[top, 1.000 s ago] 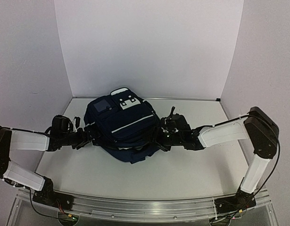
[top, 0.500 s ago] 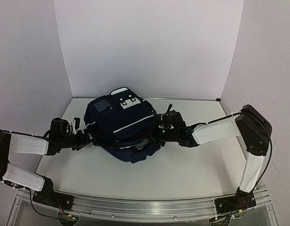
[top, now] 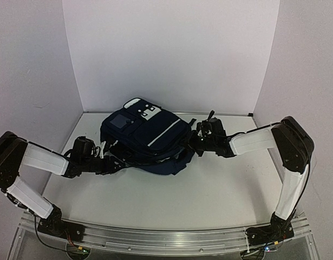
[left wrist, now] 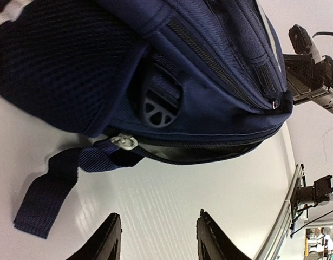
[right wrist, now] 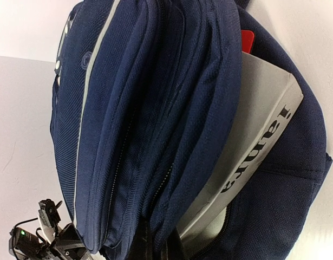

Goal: Pack the student bag
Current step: Zip the student bag at the center of the board.

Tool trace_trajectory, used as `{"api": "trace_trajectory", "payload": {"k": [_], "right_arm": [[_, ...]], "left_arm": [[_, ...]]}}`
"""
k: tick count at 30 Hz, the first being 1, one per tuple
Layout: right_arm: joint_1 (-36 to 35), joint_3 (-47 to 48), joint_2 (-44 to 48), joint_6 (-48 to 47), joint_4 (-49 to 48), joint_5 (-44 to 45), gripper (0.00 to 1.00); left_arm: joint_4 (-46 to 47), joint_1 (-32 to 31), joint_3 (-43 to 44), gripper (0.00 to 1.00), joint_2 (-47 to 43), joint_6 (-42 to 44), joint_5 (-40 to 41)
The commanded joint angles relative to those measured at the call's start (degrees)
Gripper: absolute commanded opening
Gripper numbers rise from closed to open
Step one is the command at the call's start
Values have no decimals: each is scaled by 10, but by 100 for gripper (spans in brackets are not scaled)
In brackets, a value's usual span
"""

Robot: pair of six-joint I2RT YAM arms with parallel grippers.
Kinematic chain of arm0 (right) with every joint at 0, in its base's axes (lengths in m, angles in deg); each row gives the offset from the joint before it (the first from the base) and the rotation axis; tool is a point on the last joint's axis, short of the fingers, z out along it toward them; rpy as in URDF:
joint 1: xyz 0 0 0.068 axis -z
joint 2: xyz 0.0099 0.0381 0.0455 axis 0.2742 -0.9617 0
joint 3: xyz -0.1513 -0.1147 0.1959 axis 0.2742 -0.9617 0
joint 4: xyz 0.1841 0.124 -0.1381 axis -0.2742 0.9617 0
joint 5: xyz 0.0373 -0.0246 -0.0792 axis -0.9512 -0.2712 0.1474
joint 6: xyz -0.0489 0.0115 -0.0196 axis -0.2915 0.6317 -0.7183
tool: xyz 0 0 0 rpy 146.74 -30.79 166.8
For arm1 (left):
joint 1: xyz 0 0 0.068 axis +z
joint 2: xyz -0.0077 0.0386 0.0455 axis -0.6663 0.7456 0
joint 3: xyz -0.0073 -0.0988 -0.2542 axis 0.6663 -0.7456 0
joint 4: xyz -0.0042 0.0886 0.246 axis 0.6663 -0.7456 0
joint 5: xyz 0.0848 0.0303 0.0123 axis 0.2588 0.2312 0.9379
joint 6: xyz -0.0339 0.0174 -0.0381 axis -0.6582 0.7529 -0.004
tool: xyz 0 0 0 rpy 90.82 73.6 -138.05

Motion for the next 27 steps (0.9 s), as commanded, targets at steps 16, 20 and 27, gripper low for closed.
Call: {"api": "trace_trajectory", "payload": {"k": [16, 20, 27], "right_arm": [[2, 25, -8, -10, -16, 4, 0], [2, 29, -10, -10, -16, 2, 0], [2, 32, -16, -9, -17, -2, 0]], "left_arm": [[41, -23, 114, 27, 131, 79, 75], [33, -26, 116, 29, 135, 86, 90], [35, -27, 121, 15, 147, 101, 73]]}}
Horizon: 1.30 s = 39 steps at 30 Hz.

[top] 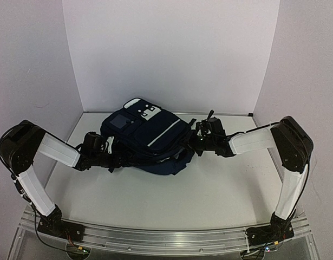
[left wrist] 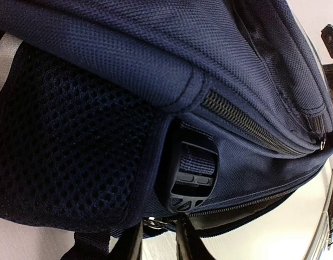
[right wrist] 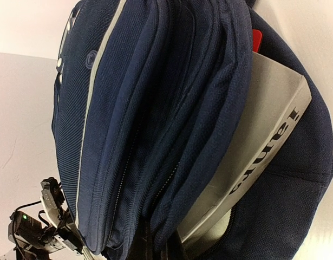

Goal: Pack the student bag
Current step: Zip the student bag at the center of the board.

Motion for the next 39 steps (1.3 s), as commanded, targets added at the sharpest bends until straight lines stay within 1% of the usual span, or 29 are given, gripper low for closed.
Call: {"api": "trace_trajectory", "payload": {"k": [1, 4, 7, 13, 16, 18, 20, 22, 25, 31, 39], "right_arm": [[2, 23, -10, -4, -17, 5, 0], [2, 23, -10, -3, -17, 4, 0], [2, 23, -10, -3, -18, 5, 0], [2, 24, -11, -3, -18, 3, 0], [2, 24, -13, -2, -19, 1, 0], [2, 23, -12, -1, -19, 0, 0], [2, 22, -8, -2, -19, -1, 0], [2, 19, -4, -4, -19, 1, 0], [2, 16, -1, -4, -19, 2, 0], [1, 13, 3, -1, -19, 3, 0], [2, 10, 11, 3, -19, 5, 0]], "left_arm": [[14, -3, 17, 13, 7, 20, -8], [23, -8, 10, 6, 0, 21, -20], [25, -17, 4, 0, -6, 20, -32], [25, -58, 5, 0, -23, 9, -32], [14, -69, 6, 1, -28, 7, -8], [11, -69, -7, 5, -36, 1, 36], [17, -67, -22, 15, -48, 4, 62], [18, -65, -30, 24, -58, 12, 68], [29, -52, -38, 30, -70, 26, 67], [58, -15, -48, 34, -60, 55, 36], [62, -3, -26, 34, -24, 99, 22]]}}
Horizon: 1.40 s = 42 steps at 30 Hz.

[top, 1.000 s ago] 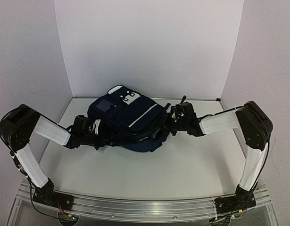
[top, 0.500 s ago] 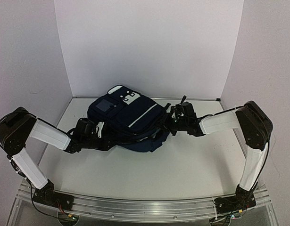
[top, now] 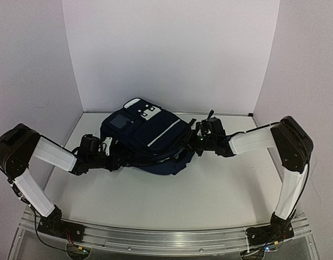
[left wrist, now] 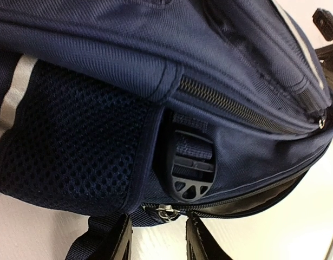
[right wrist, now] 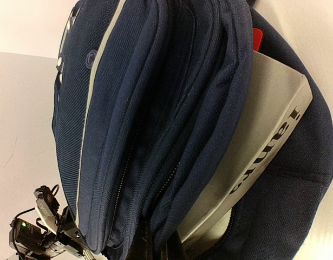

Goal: Pack the student bag
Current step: Zip the student bag at the center of the board.

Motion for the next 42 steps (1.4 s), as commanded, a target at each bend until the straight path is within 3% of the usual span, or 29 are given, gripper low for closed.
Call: {"api": "trace_trajectory", "payload": {"k": [1, 6, 18, 26, 34, 42], "right_arm": [[2, 10, 13, 2, -19, 10, 0], [1, 10, 13, 3, -19, 11, 0], [2, 8, 11, 4, -19, 12, 0], [1, 12, 8, 2, -19, 12, 0], [2, 14, 6, 4, -20, 13, 0], [2, 11, 5, 3, -21, 22, 0]], "left_arm": [[26, 3, 21, 34, 19, 38, -21], [34, 3, 30, 33, 36, 45, -40], [18, 0, 60, 0, 59, 50, -54], [-25, -25, 64, 0, 37, 52, -59], [-62, -100, 74, 0, 3, 26, -53], [-58, -192, 144, 0, 64, -16, -52]]}}
